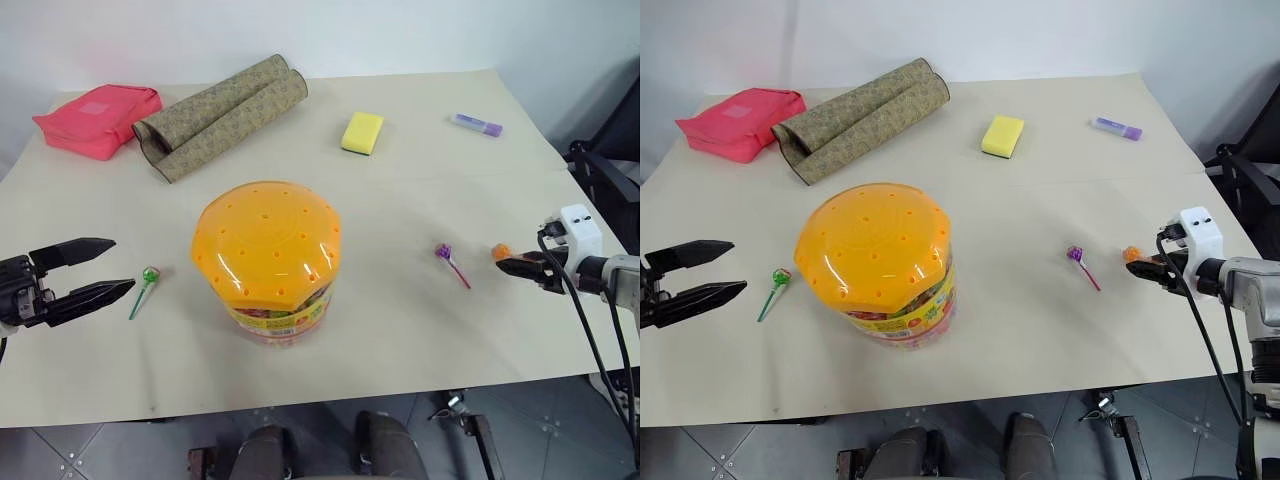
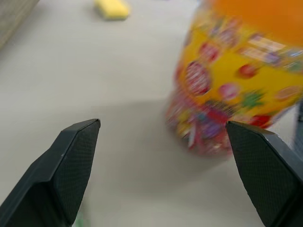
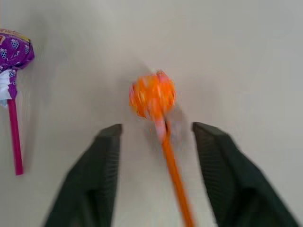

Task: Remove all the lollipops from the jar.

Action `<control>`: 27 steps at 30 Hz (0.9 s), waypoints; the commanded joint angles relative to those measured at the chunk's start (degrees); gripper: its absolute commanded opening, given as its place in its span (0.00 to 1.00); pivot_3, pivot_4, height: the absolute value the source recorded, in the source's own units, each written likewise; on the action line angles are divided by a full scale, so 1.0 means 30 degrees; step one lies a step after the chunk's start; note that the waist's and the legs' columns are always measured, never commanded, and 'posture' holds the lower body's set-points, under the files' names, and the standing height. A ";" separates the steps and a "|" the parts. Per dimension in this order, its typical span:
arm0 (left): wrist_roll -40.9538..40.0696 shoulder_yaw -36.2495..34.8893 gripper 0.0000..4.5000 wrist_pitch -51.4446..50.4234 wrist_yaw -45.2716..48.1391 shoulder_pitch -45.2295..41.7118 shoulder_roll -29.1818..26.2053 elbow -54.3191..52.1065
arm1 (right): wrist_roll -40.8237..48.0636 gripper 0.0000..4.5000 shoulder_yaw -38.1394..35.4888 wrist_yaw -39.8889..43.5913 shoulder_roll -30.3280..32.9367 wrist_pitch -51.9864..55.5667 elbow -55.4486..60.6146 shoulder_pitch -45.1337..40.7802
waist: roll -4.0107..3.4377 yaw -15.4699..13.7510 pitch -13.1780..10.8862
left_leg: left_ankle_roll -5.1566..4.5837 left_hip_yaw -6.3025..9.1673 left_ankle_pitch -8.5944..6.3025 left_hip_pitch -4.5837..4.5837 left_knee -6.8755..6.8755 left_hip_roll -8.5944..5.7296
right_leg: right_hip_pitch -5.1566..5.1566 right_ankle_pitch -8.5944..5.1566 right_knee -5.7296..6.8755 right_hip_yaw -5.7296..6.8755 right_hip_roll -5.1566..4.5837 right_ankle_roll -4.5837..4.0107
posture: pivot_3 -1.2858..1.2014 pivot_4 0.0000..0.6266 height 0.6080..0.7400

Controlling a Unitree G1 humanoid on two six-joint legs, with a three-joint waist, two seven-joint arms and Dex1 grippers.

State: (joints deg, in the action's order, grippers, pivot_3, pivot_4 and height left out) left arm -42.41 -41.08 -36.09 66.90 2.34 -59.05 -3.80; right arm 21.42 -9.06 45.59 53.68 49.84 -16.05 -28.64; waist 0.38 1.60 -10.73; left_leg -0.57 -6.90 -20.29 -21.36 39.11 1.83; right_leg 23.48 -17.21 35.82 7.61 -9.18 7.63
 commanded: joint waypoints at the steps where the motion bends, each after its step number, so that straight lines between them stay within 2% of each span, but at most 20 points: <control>1: -0.0248 -0.0697 1.00 0.0083 -0.0384 -0.0362 -0.0035 -0.0390 | 0.0176 0.85 -0.0894 0.0414 0.0614 -0.0315 0.0851 0.0335 | 0.0000 -0.0021 0.0000 | 0.0000 0.0002 0.0000 0.0000 0.0000 0.0001 | 0.0000 0.0000 0.0002 0.0001 0.0000 0.0000 | 0.52 0.24 1.00; 3: -0.0163 -0.0800 1.00 0.0306 -0.0540 -0.0479 0.0045 -0.0228 | 0.0330 0.99 -0.1145 0.0963 0.0897 -0.0762 0.1611 0.0627 | 0.0000 -0.0026 0.0000 | 0.0000 0.0002 0.0000 0.0000 0.0001 0.0001 | -0.0001 0.0000 0.0003 0.0001 -0.0001 0.0000 | 0.52 0.24 1.00; 7: 0.1347 -0.0473 1.00 0.2818 0.0527 -0.0096 0.0052 0.0551 | 0.1687 0.99 -0.2202 0.2677 0.1094 -0.1810 0.3912 0.0264 | -0.0007 0.0032 -0.0003 | 0.0000 -0.0004 0.0000 0.0001 0.0000 0.0000 | 0.0004 0.0000 0.0004 -0.0001 0.0000 0.0000 | 0.52 0.24 1.00; 10: 0.1633 -0.0324 1.00 0.3098 0.0397 -0.0312 0.0008 0.1036 | 0.3117 0.99 -0.2776 0.4503 0.0776 -0.3096 0.6205 0.0494 | -0.0007 0.0034 -0.0003 | 0.0007 -0.0012 -0.0003 0.0007 -0.0003 0.0017 | 0.0005 -0.0001 0.0001 -0.0005 0.0027 -0.0002 | 0.52 0.24 1.00; 15: 0.2115 -0.0179 1.00 0.3616 0.0664 -0.0435 -0.0214 0.2059 | 0.3921 0.99 -0.2014 0.6827 0.0865 -0.4515 0.8672 0.1482 | 0.0022 -0.0048 0.0013 | 0.0007 -0.0007 -0.0006 0.0006 -0.0002 0.0020 | 0.0001 -0.0001 -0.0002 -0.0007 0.0028 -0.0002 | 0.52 0.24 1.00; 22: 0.2898 -0.0675 1.00 0.5149 0.1546 0.0220 -0.0338 0.3840 | 0.2302 0.99 -0.0694 0.9901 0.1606 -0.8624 0.7932 0.3507 | 0.0051 -0.0058 0.0029 | -0.0006 -0.0010 -0.0014 0.0005 0.0001 0.0004 | -0.0005 -0.0001 -0.0005 -0.0001 0.0015 -0.0001 | 0.52 0.24 1.00; 27: 0.2742 -0.0716 1.00 0.5707 0.1437 -0.0221 0.0007 0.4760 | 0.1881 0.99 -0.0365 0.9539 0.0767 -1.0029 0.6901 0.2846 | 0.0056 -0.0005 0.0031 | -0.0005 -0.0010 -0.0013 0.0019 0.0002 0.0014 | -0.0007 -0.0001 0.0006 -0.0001 0.0018 -0.0002 | 0.52 0.24 1.00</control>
State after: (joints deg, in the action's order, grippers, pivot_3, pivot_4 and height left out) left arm -33.45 -41.10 -20.64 70.78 2.59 -58.90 10.28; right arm 26.50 -9.26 74.67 56.43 21.13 3.99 -19.02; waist 0.55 1.58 -10.63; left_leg -0.58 -6.92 -20.32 -21.30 39.12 1.88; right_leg 23.47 -17.21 35.84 7.61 -9.13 7.62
